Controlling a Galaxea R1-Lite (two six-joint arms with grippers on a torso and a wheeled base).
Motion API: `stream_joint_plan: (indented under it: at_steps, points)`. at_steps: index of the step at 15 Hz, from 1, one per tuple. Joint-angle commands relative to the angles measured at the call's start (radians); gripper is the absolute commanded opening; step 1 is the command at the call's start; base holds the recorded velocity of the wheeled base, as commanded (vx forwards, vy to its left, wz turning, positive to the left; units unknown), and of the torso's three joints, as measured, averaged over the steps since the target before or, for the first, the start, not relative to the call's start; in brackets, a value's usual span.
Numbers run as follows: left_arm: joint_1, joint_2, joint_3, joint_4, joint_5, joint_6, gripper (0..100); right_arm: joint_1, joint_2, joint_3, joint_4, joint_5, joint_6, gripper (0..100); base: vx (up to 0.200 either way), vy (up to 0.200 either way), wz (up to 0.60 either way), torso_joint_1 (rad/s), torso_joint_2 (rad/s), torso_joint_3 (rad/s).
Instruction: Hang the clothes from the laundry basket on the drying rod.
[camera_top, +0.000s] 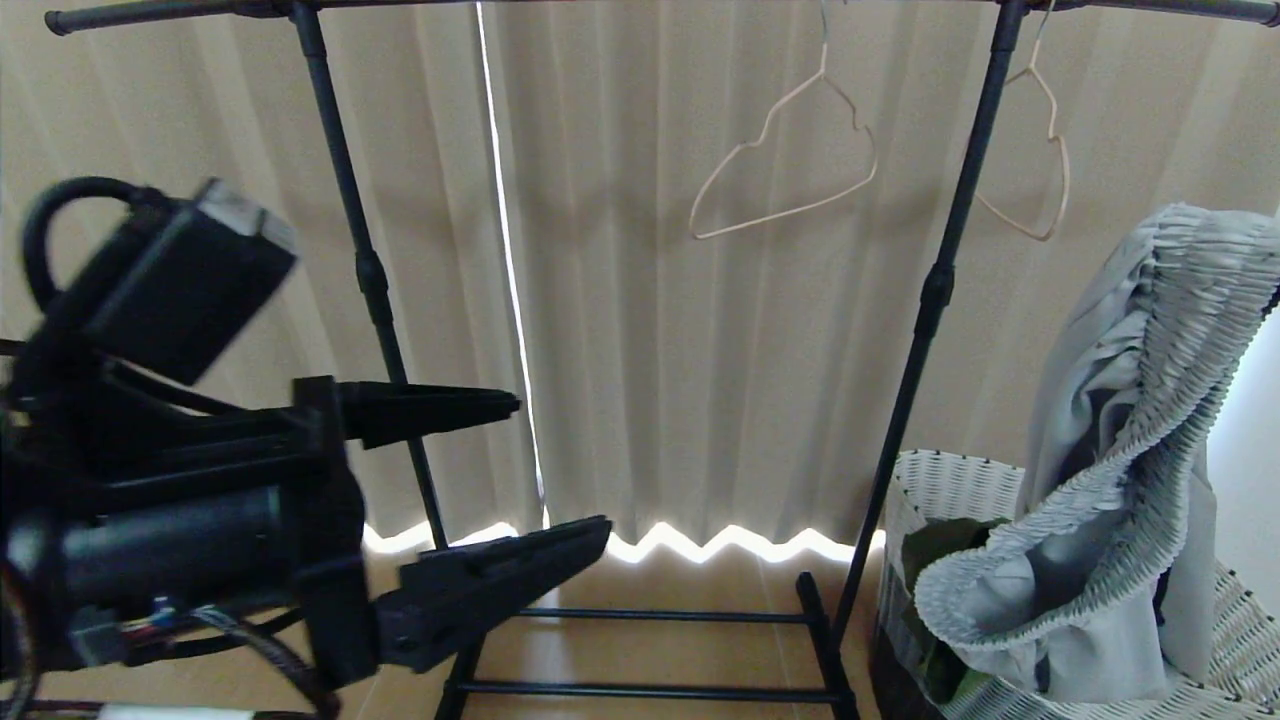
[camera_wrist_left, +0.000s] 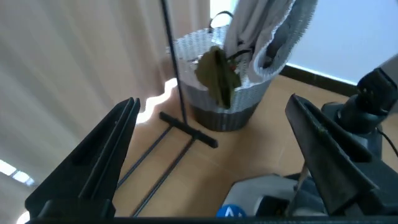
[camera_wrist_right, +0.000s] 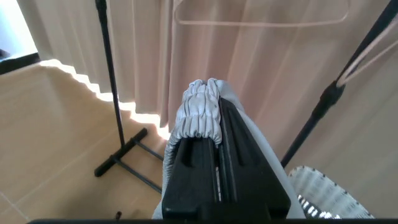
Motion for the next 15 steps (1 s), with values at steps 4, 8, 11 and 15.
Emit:
stream_joint_plan:
  at_steps: [4,8,11,15]
  points:
    - [-0.23,0.302,-0.024,-0.173,0.116,-0.097,100,0.095,0.006,-0.023,-0.001,0.0,0.001,0,0.0,0.0,0.0,0.0,0.0,0.0]
    - [-0.333,0.402,-0.027,-0.254,0.162,-0.24,100,0.119,0.003,-0.052,-0.001,0.03,0.001,0,0.0,0.0,0.0,0.0,0.0,0.0]
    - [-0.338,0.523,-0.052,-0.4,0.165,-0.301,100,0.133,-0.009,-0.055,-0.001,0.052,-0.001,0,0.0,0.0,0.0,0.0,0.0,0.0]
    - [-0.338,0.627,-0.156,-0.4,0.228,-0.385,100,0.144,-0.011,-0.057,-0.021,0.075,-0.001,0,0.0,0.0,0.0,0.0,0.0,0.0]
